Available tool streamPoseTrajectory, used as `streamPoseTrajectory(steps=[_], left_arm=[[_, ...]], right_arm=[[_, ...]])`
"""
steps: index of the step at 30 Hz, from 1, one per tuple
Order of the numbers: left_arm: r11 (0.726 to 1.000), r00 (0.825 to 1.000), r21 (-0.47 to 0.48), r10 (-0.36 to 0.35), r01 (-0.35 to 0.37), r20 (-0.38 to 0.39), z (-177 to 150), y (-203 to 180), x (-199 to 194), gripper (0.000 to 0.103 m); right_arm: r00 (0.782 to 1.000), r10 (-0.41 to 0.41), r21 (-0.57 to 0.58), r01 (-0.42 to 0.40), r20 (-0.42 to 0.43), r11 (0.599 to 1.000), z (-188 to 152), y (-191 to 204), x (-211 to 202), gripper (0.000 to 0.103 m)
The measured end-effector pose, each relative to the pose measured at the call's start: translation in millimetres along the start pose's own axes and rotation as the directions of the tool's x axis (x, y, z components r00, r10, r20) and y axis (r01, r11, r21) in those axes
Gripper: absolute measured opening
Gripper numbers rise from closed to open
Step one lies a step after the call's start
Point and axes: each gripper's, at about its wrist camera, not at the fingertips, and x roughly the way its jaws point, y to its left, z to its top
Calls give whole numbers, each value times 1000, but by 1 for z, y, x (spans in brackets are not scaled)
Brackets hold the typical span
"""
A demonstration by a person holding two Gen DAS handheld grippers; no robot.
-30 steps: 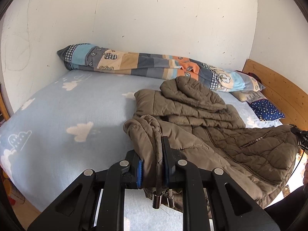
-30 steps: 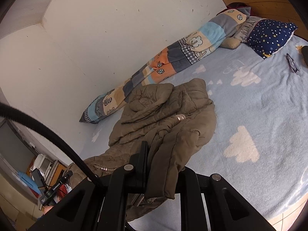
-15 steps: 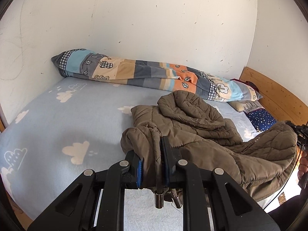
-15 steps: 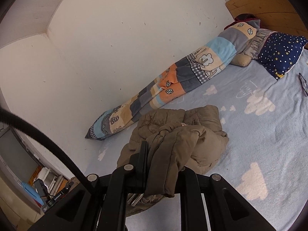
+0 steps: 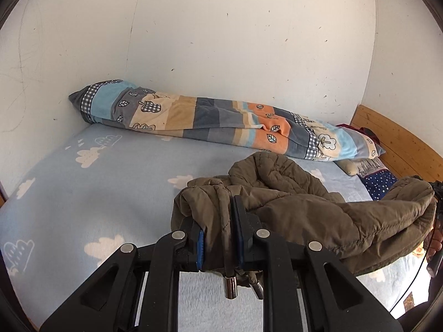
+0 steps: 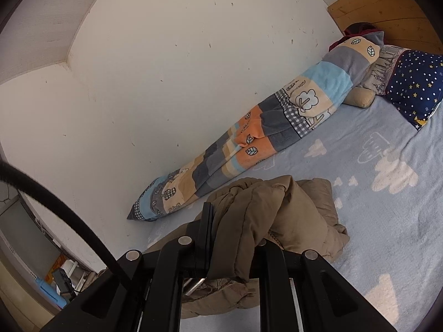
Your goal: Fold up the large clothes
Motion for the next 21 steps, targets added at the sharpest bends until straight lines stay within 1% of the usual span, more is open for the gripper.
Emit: streamPoseTrajectory(steps=[5,11,17,21], left_arm=[[1000,1000,-10,9,-8,6,20,3,24,17],[1000,1000,1,24,-24,0,45,5,62,17],[999,999,-5,36,-36,-6,69,14,104,17],[999,998,-10,51,-51,-36,82,23,142,17]], right_arm=[[1000,14,21,-14,11,1000,16,-8,20,13],[1000,-3,12,3,6,1000,40,-13,55,13],[999,-39,13,39,-15,999,65,-26,97,13],[997,-75,7,75,-35,997,81,-39,130,13]])
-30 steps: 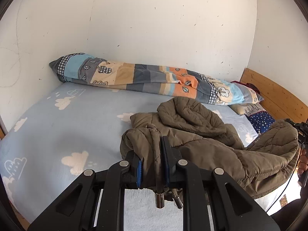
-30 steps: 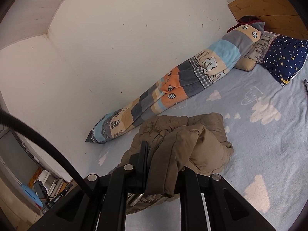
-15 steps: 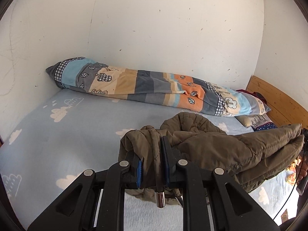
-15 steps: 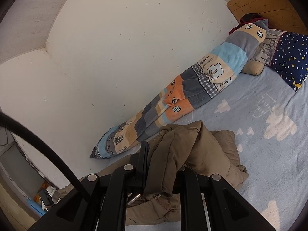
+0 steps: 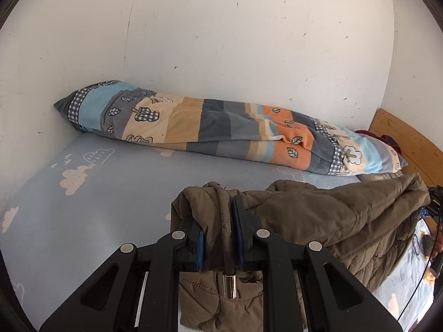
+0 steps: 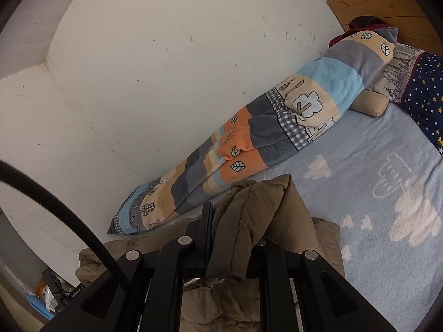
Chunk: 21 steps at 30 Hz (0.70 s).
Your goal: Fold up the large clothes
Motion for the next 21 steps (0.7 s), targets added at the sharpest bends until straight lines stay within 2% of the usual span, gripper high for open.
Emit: streamPoseTrajectory(steps=[7,14,17,21], left_arm=[[999,996,14,37,-36,-79,15,4,81,17],[999,977,1,50,-51,-205,15,8,162,20],[998,968,-46,29,-42,-248,16,12,183,21],[992,954,-129,-40,1,-296,22,20,203,27]], right_arm=[[996,-63,-8,63,-58,998,20,-21,76,13],[979,-159,16,162,-130,987,21,-60,147,13],[967,-195,53,206,-164,977,13,-84,169,13],[952,-207,144,243,-223,959,2,-114,191,14]])
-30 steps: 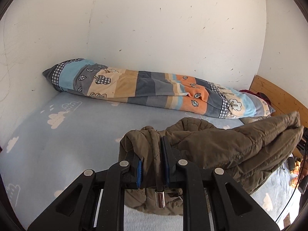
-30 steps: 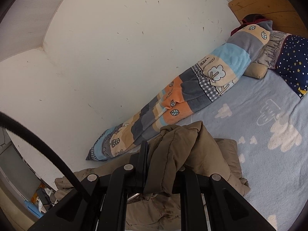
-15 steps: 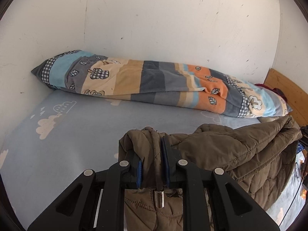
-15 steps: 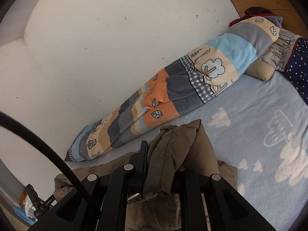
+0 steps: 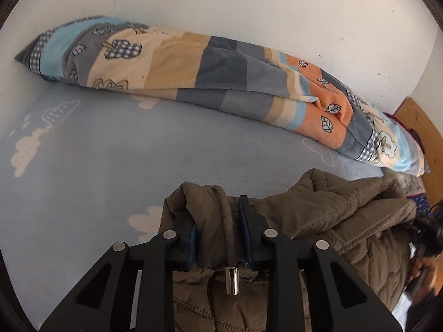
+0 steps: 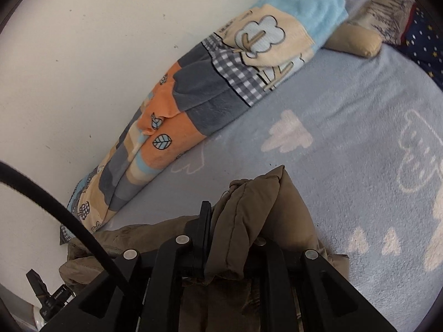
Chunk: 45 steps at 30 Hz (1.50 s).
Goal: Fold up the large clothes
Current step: 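Open both grippers to release the folded hem, then move both open grippers to the folded jacket edge and grasp it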
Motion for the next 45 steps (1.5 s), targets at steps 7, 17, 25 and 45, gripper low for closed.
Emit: streamPoseTrajectory(steps=[7,17,25,45], left_arm=[[987,995,-139,-92,85,-43,24,18,1,38],[988,992,-132,-63,77,107,44,24,-53,64],[979,990,155,-136,130,29,13,-50,-60,64],[975,943,218,100,-30,-319,-32,-121,87,71]], right_arm=[[999,18,86,-14,-50,996,10,-9,10,16],[977,212,273,-198,-26,942,30,-19,-22,37],[985,152,102,-160,81,982,44,5,-77,56],[929,-236,-450,88,-285,889,-75,73,75,31]])
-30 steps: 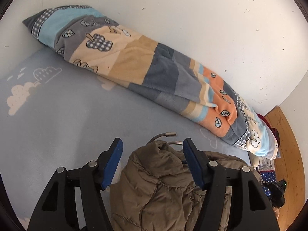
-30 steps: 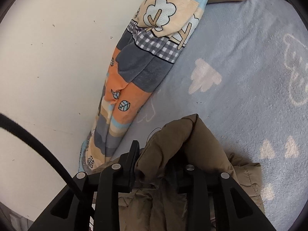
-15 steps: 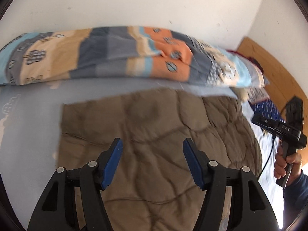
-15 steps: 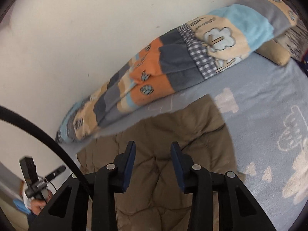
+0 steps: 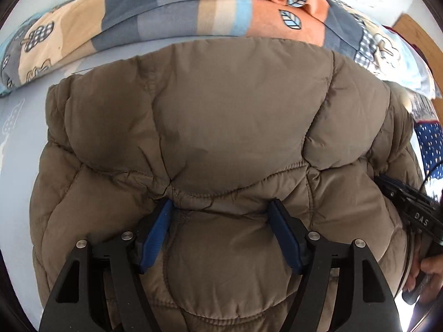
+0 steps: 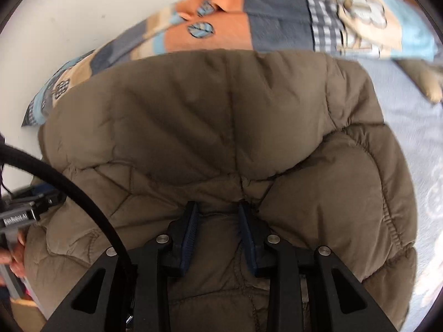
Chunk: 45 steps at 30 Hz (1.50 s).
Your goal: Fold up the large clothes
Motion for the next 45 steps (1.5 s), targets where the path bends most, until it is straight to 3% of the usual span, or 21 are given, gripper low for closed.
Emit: streamPoseTrajectory(steps=[2,4,6,10,13,16,18,21,24,27,31,35,42,45], left_arm=[[1000,998,-16,-24,25,55,-7,2,-21,69],[998,990,6,-65,65,127,-22,5,-52,69],[996,973,50,-81,71,217,-46,11,-88,70],[996,938,65,-85,67,337,-119,30,-152,70],[999,914,29,-54,46,403,-169,45,-182,70],[998,893,-37,-32,54,449,-209,62,-192,70],[997,891,-58,-26,58,453,-219,68,-184,70],[998,886,-55,5,23,464,-216,64,-165,70],[999,878,-38,17,1,478,-201,54,-142,70],[999,885,5,33,-40,464,-187,47,-116,70],[997,931,30,62,-78,360,-174,51,-76,72],[1000,967,1,25,-27,252,-168,61,-47,75],[1000,973,-4,24,-24,231,-165,61,-35,76],[1000,962,-10,19,-17,274,-165,60,-52,74]], right_arm=[[1000,-8,28,9,-17,1000,2,-1,-4,31],[1000,-12,24,12,19,1000,-1,6,-25,33],[996,37,23,-39,81,999,-14,9,-64,33],[980,76,18,-80,183,997,-55,13,-129,36],[961,144,60,-162,236,985,-95,12,-165,40],[957,138,84,-164,256,983,-119,18,-180,40],[953,137,98,-168,269,981,-138,30,-185,40],[946,122,73,-150,299,986,-156,51,-182,40],[940,82,12,-91,331,996,-149,63,-165,40],[940,48,-15,-46,337,999,-141,66,-143,40],[957,39,-72,-19,288,997,-134,71,-108,40],[980,-3,-97,23,200,995,-135,68,-74,40],[995,38,-26,-35,95,999,-126,48,-42,40],[996,43,-10,-42,81,999,-127,49,-48,40]])
